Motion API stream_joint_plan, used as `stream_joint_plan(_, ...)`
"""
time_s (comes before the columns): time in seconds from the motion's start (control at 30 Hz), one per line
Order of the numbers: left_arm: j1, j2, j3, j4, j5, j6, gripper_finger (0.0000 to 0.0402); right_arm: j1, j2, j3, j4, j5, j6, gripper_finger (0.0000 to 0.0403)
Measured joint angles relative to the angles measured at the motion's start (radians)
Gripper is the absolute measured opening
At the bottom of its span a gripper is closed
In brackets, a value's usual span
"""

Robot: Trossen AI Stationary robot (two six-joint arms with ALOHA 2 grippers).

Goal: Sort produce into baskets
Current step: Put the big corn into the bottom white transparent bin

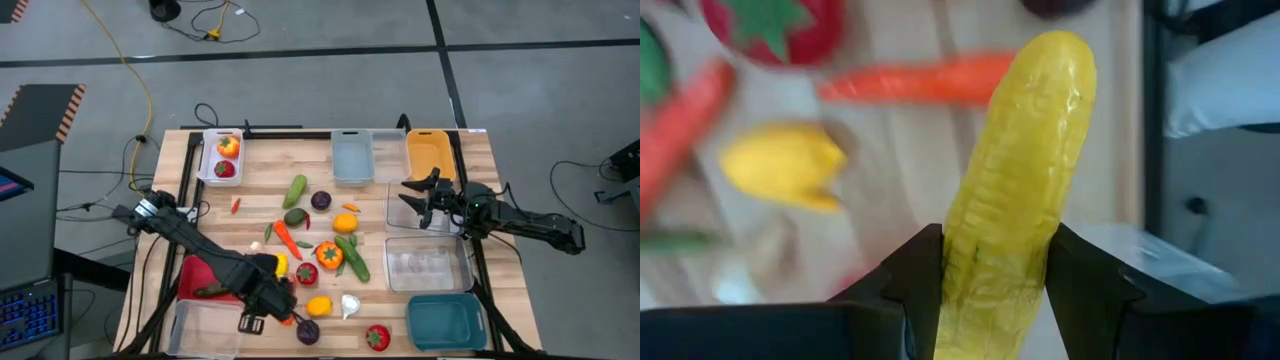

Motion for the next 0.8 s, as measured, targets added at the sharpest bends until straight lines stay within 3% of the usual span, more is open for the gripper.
stream_joint_plan(0.37,-0.156,0.000,0.035,-0.028,0.141,-0.391,0.0139,0.000,0.000,0.000,0.000,0.000,0.000,0.0218)
stream_joint_plan(0.8,-0.348,0.000,0.035,-0.142,0.135,-0.749,0.0154,0.000,0.000,0.000,0.000,0.000,0.000,0.0218)
